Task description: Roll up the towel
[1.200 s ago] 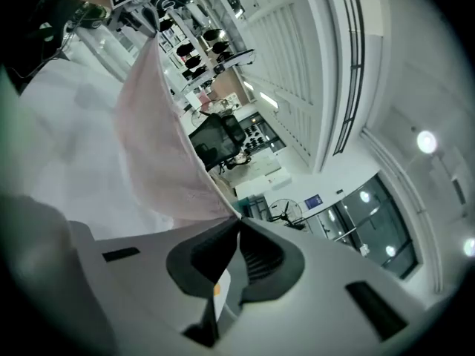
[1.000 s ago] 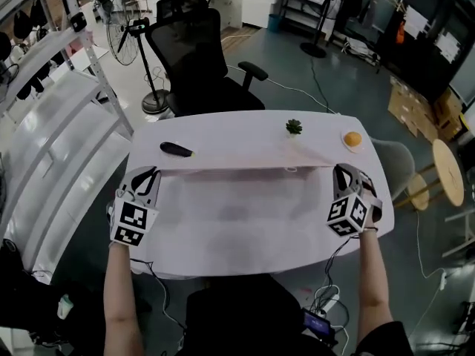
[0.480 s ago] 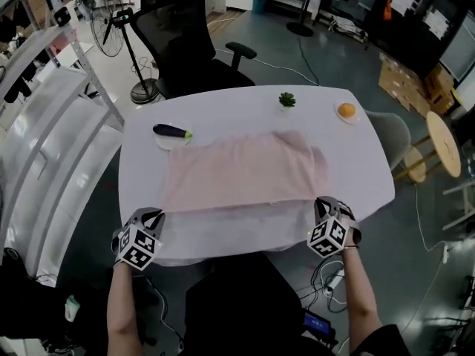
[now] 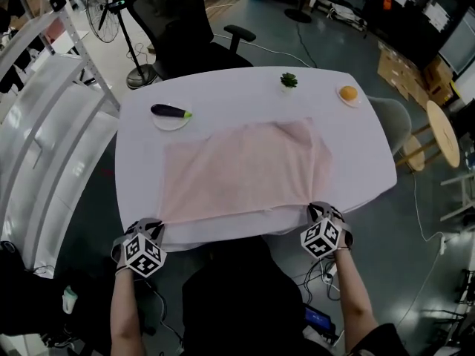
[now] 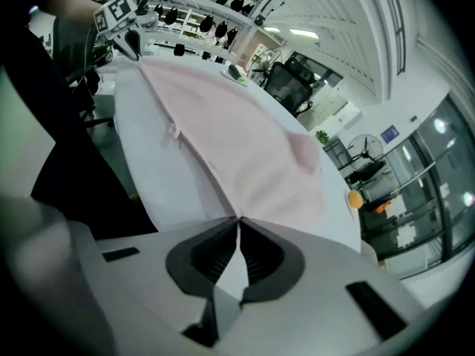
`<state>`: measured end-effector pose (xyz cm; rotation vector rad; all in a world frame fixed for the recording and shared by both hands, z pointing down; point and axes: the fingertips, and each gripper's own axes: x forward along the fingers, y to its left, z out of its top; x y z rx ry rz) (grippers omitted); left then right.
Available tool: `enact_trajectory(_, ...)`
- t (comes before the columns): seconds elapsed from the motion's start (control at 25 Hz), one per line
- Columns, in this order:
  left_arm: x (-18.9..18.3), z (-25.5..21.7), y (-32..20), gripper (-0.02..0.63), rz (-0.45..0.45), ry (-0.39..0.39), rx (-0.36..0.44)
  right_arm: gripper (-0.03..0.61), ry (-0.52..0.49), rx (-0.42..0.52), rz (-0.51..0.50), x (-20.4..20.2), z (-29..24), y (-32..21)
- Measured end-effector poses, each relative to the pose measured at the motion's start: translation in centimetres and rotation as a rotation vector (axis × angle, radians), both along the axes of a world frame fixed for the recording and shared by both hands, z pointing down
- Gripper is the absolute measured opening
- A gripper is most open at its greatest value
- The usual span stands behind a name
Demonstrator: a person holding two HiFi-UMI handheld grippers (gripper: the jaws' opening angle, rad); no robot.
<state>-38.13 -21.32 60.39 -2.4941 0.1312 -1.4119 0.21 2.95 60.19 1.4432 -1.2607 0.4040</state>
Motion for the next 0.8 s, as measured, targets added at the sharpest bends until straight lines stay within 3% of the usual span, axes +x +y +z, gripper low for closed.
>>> enact_trajectory(0.12, 0.0, 0.7, 0.4, 0.04, -0.03, 0.004, -0.056, 0.06, -0.094, 0.008, 0.032, -0.4, 1.1, -0.1)
enact_trajectory(0.24, -0.1, 0.5, 1.3, 0.282, -0.07, 0.018, -0.17, 0.185, -0.167, 0.047, 0.048, -0.4, 0.5, -0.3)
enact_trajectory(0.28, 0.2, -0.2, 1.2, 0.308, -0.085, 0.041, -0.184, 0.211, -0.183, 0.079, 0.058, 0.1, -0.3, -0.6)
enact_trajectory(0.52, 5.3, -5.3, -0.9, 0.302, -0.196, 0.218, -0.176, 0.236, -0.305, 0.243, 0.223, 7.5, -3.6, -1.4)
enact_trajectory(0.64, 9.1, -5.9, -0.7, 0.282, -0.214, 0.25, -0.166, 0.235, -0.321, 0.224, 0.249, 11.4, -3.0, -0.9)
enact_trajectory(0.8, 13.9, -5.1, 1.3, 0.276, -0.213, 0.232, -0.18, 0.235, -0.351, 0.168, 0.23, 15.6, -1.6, -1.0)
